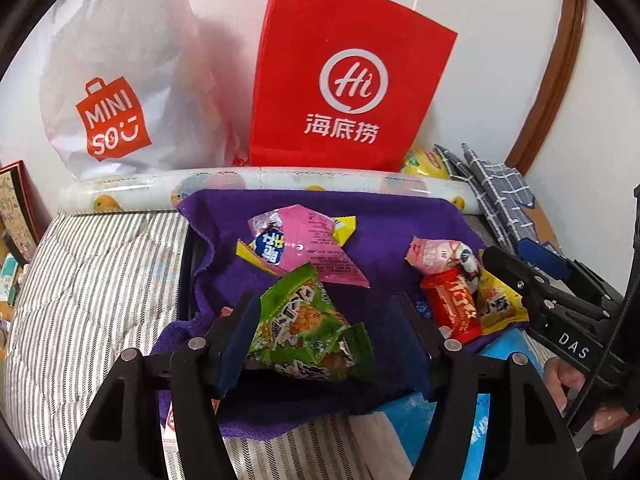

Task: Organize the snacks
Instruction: 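Lower both snacks onto the towel and open both tools, then grasp the white wrapper with the right tool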

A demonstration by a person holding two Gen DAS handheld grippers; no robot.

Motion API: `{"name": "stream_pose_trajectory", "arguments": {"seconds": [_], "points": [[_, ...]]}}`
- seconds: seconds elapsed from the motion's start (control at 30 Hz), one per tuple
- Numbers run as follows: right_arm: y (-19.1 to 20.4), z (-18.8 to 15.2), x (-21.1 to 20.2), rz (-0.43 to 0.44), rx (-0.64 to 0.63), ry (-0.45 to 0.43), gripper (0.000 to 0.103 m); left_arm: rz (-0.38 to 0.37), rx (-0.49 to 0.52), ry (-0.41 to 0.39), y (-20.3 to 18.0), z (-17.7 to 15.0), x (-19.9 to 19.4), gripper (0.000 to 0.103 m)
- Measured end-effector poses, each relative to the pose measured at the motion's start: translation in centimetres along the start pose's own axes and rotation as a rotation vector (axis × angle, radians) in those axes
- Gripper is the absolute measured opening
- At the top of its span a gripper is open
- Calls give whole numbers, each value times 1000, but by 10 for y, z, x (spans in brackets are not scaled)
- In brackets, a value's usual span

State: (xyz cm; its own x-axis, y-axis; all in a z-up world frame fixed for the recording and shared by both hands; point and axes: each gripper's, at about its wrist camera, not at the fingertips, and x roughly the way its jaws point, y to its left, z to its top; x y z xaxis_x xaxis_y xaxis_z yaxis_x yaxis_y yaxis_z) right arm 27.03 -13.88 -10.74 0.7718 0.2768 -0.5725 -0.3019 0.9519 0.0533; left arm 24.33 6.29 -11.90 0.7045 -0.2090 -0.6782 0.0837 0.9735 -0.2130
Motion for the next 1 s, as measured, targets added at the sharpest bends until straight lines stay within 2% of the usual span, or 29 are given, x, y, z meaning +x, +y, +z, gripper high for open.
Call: {"name": "stream_pose_trajectory", "arguments": {"seconds": [0.17,0.27,0.37,0.53,0.63,0.7,0.87,1.0], "points": [[5,-10,-20,4,6,-19,64,-28,2,-6,-2,2,-9,66],[4,-20,-35,33,38,24,64,-26,2,-17,-4,3,-15,66],[6,-31,-54,25,47,47,64,-28,1,-24,-6,3,-22,66],[18,-49,-89,11,5,70,63,-16,25,-56,-9,-9,-37,66],[30,-64,-103,18,-31,109,63,-17,32,-23,-5,-27,-43,66],[37,-75,-105,63,-26,141,63,-13,27,-10,0,-37,-49,66],[58,-104,-85,167,-11,291,65,-17,22,16,12,-62,-75,66],[65,-121,-68,196,40,369,65,-19,43,31,17,-80,-94,66]]}}
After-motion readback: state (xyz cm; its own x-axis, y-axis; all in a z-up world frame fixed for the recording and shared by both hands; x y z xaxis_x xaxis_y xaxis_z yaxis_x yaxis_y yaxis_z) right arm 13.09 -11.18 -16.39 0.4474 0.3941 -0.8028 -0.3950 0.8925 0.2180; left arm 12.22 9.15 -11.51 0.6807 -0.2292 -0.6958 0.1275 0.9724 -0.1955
